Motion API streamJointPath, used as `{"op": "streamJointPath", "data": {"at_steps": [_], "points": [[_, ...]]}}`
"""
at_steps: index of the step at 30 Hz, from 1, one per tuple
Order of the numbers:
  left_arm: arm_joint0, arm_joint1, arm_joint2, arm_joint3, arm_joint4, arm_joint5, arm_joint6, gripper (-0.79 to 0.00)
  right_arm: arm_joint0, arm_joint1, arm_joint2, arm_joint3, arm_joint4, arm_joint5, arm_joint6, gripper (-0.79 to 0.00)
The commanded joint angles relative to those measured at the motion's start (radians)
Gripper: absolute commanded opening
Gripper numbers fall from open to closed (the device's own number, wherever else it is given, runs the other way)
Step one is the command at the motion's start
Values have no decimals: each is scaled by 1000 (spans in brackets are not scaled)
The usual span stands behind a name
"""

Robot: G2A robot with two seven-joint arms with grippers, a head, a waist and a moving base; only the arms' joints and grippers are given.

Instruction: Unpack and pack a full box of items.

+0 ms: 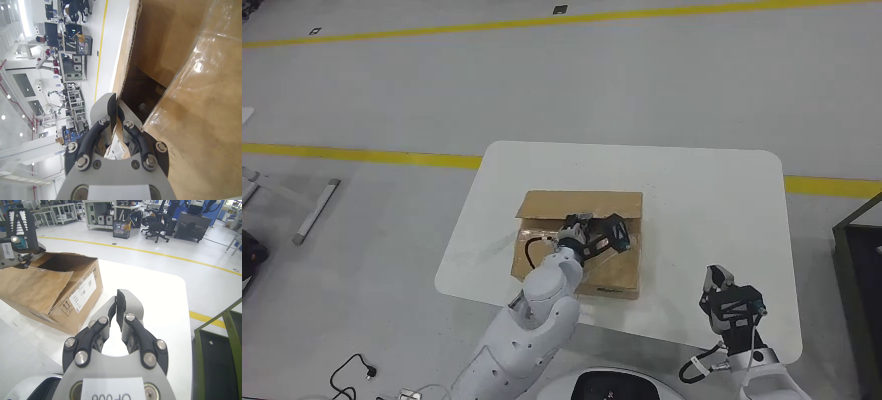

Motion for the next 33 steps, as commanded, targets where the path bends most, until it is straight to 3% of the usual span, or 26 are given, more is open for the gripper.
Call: {"op": "streamJointPath", "data": {"at_steps": [1, 10, 15, 16, 17, 18, 19, 21, 27, 33], "points": [[20, 2, -1, -26, -2, -12, 17, -785, -11, 2, 9, -11, 0, 3, -4, -702], [117, 8, 17, -176, -4, -77, 39, -785, -51, 7, 37, -48, 5, 10, -18, -699], [153, 9, 30, -239, -4, -89, 45, -785, -53, 9, 36, -45, 9, 3, -18, -659], [155, 9, 31, -241, -4, -83, 44, -751, -51, 9, 35, -40, 11, 1, -18, -659], [153, 8, 32, -238, -8, -74, 42, -231, -48, 9, 35, -35, 12, -1, -17, -653], [147, 7, 33, -232, -7, -60, 40, 0, -45, 9, 33, -29, 15, -3, -16, -634], [139, 5, 34, -222, -5, -39, 37, 0, -42, 9, 32, -22, 17, -5, -14, -610], [122, 1, 41, -201, -21, 2, 31, 0, -34, 9, 28, -8, 19, -8, -11, -486], [32, -18, 67, -122, -51, 149, 5, 0, -22, 10, 20, 13, 24, -7, -12, -465], [-101, -44, 109, -40, -100, 219, -69, 0, -20, 10, 15, 11, 24, -5, -5, -465]]}}
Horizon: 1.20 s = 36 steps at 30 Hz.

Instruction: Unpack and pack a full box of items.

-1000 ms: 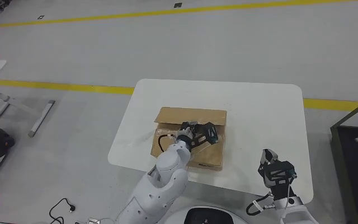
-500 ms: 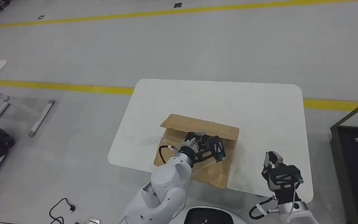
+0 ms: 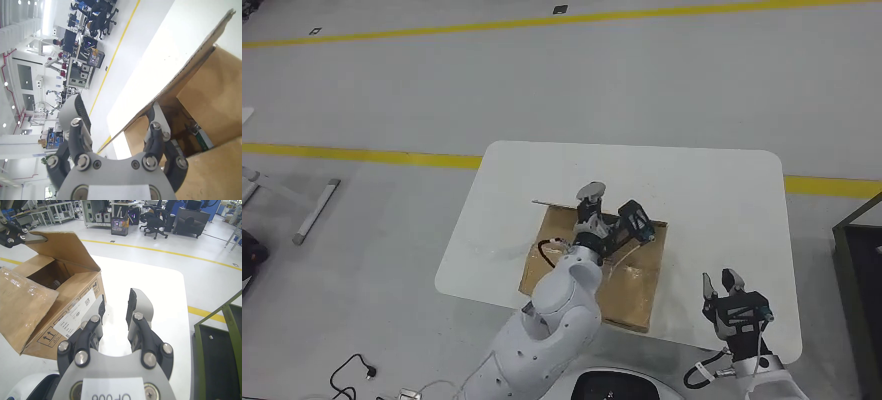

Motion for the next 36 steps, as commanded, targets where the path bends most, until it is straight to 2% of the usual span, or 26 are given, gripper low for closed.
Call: {"op": "streamJointPath", "data": {"at_steps": [1, 4, 9, 14, 20, 25, 30, 36], "points": [[-49, -8, 16, 32, -1, 19, -14, 0, 0, 0, -1, -3, -1, 2, 1, -471], [-119, -24, 31, 91, -56, 47, -65, 0, -3, 1, -4, -7, -3, 5, 2, -465], [-222, -47, 60, 216, -54, 106, -120, 0, -13, 2, -8, -13, -7, 11, -1, -474], [-294, -67, 87, 318, -38, 166, -168, 0, -26, 3, -5, -21, -6, 16, -7, -468], [-341, -87, 105, 419, -8, 203, -214, 0, -30, 5, -3, -22, -4, 14, -6, -462], [-378, -109, 100, 471, -71, 251, -300, 0, -28, 7, -3, -20, -1, 9, -8, -456], [-402, -123, 112, 540, -37, 266, -325, 0, -27, 8, -3, -18, 1, 8, -12, -459], [-408, -134, 115, 561, -10, 252, -333, 0, -31, 9, -3, -17, 4, 10, -14, -462]]}}
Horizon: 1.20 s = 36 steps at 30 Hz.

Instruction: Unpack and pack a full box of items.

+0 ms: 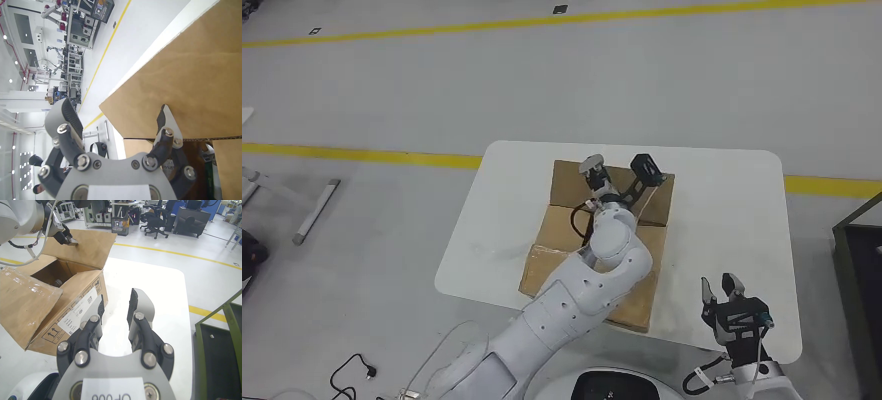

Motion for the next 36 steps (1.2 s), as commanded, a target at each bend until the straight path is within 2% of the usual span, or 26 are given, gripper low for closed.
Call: {"op": "streamJointPath", "data": {"at_steps": [1, 4, 8, 18, 19, 20, 21, 22, 24, 31, 36], "points": [[7, -3, -2, -15, 1, -1, 3, 0, 0, 0, 0, 0, 0, 0, 0, -462], [31, -2, -26, -67, -12, -25, 11, 0, -1, 1, -1, -1, 2, 0, -2, -465], [106, 9, -94, -213, -54, -112, 11, 0, -1, 2, -1, -2, 2, 2, -5, -456], [373, 50, -264, -622, -112, -414, 80, 0, 25, 3, -21, 0, -7, -17, 7, -477], [397, 53, -280, -658, -135, -444, 84, 0, 27, 3, -24, 0, -9, -20, 8, -496], [419, 56, -295, -694, -147, -476, 90, 0, 30, 3, -26, 1, -11, -22, 9, -579], [442, 59, -311, -725, -157, -504, 98, 0, 32, 3, -27, 1, -12, -22, 11, -717], [464, 62, -327, -753, -175, -526, 102, 0, 34, 3, -29, 1, -15, -24, 13, -785], [503, 65, -365, -806, -234, -570, 97, 0, 39, 4, -30, -1, -25, -32, 18, -785], [602, 80, -498, -906, -344, -670, 124, 0, 64, 9, -24, -2, -6, -97, 28, -785], [653, 87, -588, -925, -418, -675, 134, 0, 87, 14, -16, 0, 38, -185, 24, -785]]}}
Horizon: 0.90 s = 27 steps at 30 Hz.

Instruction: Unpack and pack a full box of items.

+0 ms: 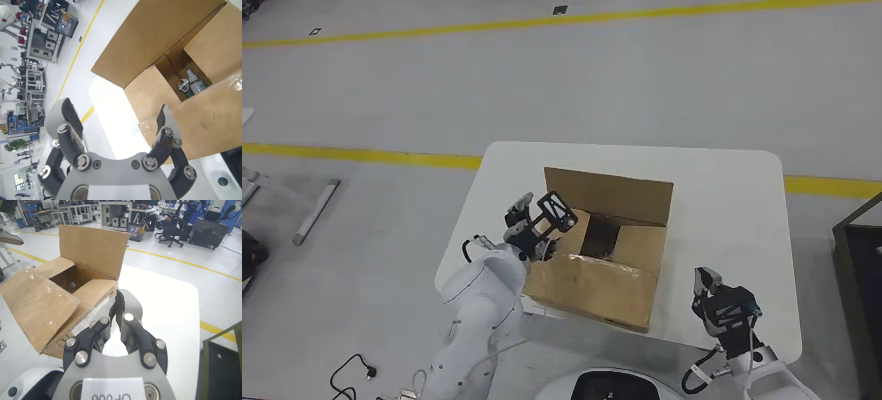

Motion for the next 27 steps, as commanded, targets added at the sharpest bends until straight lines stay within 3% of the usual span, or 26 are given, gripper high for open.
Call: {"op": "streamJointPath", "data": {"at_steps": [1, 5, 13, 19, 27], "points": [[22, 2, -31, -1, -32, 13, 10, 0, 5, 1, 1, 2, 6, -11, -1, -785], [43, 5, -74, -8, -54, 74, 49, 0, 5, 1, 1, 2, 6, -11, -1, -785], [43, 5, -74, -8, -54, 74, 49, 0, 23, 1, -5, 6, 4, -19, 17, -785], [43, 5, -74, -8, -54, 74, 49, 0, 149, -3, -40, 19, -61, -16, 100, -785], [50, 6, -81, -4, -57, 90, 70, 0, 380, -25, -157, 172, -109, -19, 146, -785]]}}
